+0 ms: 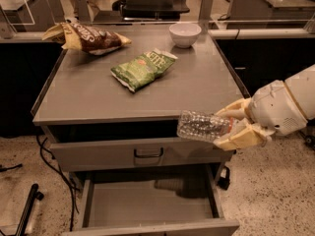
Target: Place water bottle into middle drawer
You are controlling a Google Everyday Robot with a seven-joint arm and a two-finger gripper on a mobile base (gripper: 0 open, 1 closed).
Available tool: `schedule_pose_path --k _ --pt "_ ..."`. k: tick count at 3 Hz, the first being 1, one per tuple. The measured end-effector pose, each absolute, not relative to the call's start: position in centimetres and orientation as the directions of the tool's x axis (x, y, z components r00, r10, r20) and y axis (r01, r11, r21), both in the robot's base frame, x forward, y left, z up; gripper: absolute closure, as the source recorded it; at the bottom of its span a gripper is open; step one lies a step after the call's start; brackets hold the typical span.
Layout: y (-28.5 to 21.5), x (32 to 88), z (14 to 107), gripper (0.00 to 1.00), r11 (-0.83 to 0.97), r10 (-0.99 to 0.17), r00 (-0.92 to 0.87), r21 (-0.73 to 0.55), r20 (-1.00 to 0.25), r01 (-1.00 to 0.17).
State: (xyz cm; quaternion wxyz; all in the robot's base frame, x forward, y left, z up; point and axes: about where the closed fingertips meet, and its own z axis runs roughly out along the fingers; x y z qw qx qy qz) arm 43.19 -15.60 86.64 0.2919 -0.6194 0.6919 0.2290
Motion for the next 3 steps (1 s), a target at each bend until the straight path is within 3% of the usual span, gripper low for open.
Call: schedule_pose_path --k 3 --pt "-15.3 41.2 78.6 1.0 0.015 -0.798 0.046 -0.096 -0.601 -0.995"
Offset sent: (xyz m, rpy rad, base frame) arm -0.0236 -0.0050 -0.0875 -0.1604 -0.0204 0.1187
